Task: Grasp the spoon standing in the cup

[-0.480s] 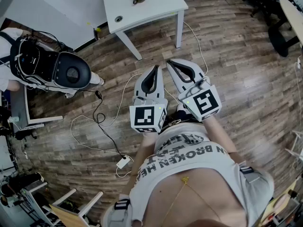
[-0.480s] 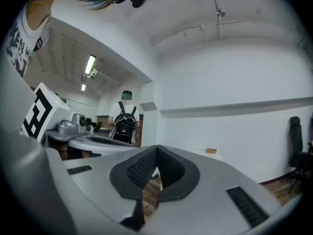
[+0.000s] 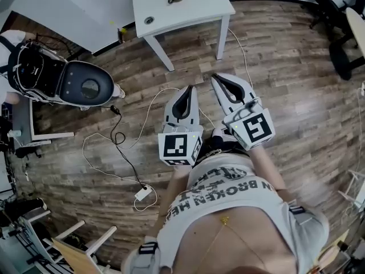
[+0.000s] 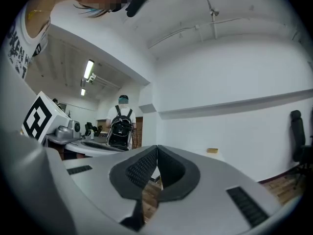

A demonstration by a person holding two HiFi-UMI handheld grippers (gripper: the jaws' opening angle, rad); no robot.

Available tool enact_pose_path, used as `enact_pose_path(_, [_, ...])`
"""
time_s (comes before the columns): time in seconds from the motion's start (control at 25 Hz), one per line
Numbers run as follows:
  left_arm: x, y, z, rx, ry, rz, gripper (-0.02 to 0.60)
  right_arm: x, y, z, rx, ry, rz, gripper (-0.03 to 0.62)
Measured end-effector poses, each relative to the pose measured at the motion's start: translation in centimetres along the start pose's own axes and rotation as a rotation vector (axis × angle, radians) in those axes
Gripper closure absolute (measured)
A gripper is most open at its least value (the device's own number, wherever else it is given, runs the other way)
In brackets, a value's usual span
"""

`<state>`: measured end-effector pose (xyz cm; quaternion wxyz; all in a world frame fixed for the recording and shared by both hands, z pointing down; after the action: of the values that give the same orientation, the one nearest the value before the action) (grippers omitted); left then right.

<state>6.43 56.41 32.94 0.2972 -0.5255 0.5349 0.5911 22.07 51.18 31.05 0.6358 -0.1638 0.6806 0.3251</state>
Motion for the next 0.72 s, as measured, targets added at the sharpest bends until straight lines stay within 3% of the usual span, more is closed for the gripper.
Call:
enact_pose_path(0.24, [0.5, 2.9, -2.1, -0.018, 0.012, 0.023, 0.586, -0.3, 0.0, -3.6, 0.024, 0.004, 0.012, 0.586])
enact_pose_path(0.72, [6.1, 14.4, -12.0, -0.157, 0.029, -0.019, 0.586, -1.3, -2.1, -17.9, -0.066, 0.030, 0.018, 0.586])
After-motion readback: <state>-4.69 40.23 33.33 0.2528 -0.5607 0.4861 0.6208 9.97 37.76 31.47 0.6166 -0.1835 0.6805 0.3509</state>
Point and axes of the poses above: the fingertips, and each gripper's own axes: z backward along the fingers, y to its left, x out of its top, the point moved 10 cm from there along z, backward along the fingers, and after that the axes turned 13 degrees about z, right-handed, at the moved point
